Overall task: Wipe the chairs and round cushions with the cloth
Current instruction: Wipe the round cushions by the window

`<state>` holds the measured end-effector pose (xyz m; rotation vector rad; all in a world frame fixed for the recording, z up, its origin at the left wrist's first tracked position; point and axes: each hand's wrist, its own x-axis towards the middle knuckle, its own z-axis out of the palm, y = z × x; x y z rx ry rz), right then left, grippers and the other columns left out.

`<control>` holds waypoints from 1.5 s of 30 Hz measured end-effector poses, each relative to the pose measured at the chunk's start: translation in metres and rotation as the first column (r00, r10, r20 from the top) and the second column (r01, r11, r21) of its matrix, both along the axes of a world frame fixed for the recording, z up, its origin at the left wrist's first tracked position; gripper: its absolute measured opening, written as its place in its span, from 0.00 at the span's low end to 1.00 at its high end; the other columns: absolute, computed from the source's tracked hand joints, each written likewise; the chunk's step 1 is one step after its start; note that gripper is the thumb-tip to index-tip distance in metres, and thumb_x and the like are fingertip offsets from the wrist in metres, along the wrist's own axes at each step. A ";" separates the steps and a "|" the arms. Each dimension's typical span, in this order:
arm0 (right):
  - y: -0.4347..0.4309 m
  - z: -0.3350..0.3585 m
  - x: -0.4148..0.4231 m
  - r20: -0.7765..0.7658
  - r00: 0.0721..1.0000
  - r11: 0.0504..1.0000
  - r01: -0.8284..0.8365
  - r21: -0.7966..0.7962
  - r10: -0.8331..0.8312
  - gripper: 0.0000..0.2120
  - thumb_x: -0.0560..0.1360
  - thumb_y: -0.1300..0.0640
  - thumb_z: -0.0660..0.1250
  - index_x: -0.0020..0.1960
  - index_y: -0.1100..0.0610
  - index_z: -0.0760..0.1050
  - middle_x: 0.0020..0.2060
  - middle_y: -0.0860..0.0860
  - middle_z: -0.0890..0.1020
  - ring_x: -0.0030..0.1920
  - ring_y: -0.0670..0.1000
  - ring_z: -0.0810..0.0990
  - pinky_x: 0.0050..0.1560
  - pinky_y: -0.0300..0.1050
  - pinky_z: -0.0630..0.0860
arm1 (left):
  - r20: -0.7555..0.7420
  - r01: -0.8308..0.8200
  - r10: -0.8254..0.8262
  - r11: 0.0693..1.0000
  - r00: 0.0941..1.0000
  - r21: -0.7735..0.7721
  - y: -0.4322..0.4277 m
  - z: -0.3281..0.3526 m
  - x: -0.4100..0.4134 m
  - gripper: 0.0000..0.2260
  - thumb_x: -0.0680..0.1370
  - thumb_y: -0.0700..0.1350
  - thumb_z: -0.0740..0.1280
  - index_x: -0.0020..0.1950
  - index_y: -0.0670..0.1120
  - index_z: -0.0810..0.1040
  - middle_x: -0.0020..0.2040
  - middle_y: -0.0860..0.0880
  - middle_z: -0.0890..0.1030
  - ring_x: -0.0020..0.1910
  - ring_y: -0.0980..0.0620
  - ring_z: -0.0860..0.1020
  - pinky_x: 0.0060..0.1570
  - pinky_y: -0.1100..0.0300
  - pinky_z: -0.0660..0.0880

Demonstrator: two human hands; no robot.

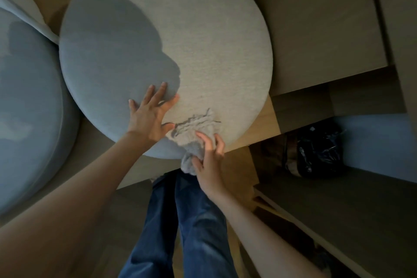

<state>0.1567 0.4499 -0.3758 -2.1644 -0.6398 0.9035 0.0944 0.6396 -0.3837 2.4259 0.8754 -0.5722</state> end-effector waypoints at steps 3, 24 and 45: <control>0.014 0.016 0.007 0.002 0.998 0.989 0.056 0.140 -0.057 0.25 0.74 0.65 0.63 0.66 0.44 0.68 0.67 0.47 0.63 0.69 0.47 0.64 0.70 0.47 0.67 | 0.013 -0.006 0.007 0.999 1.000 -0.036 0.008 0.007 -0.007 0.34 0.78 0.48 0.67 0.78 0.56 0.51 0.79 0.52 0.41 0.78 0.47 0.43 0.70 0.37 0.56; 0.365 -0.001 0.242 0.489 0.742 0.888 -0.396 -0.233 0.459 0.24 0.79 0.55 0.60 0.73 0.41 0.61 0.73 0.52 0.62 0.68 0.62 0.60 0.68 0.54 0.58 | 0.022 -0.583 0.585 0.810 0.811 -0.058 0.129 0.004 0.013 0.30 0.80 0.53 0.63 0.77 0.63 0.50 0.79 0.51 0.40 0.75 0.33 0.39 0.72 0.34 0.49; 0.046 -0.023 0.135 0.598 0.120 0.279 -0.943 -0.182 0.792 0.23 0.71 0.51 0.68 0.64 0.42 0.68 0.60 0.49 0.69 0.52 0.52 0.69 0.52 0.49 0.73 | 0.072 -0.551 0.548 0.834 0.833 0.021 0.079 0.005 0.005 0.25 0.84 0.46 0.53 0.78 0.57 0.49 0.79 0.49 0.41 0.76 0.39 0.39 0.73 0.36 0.46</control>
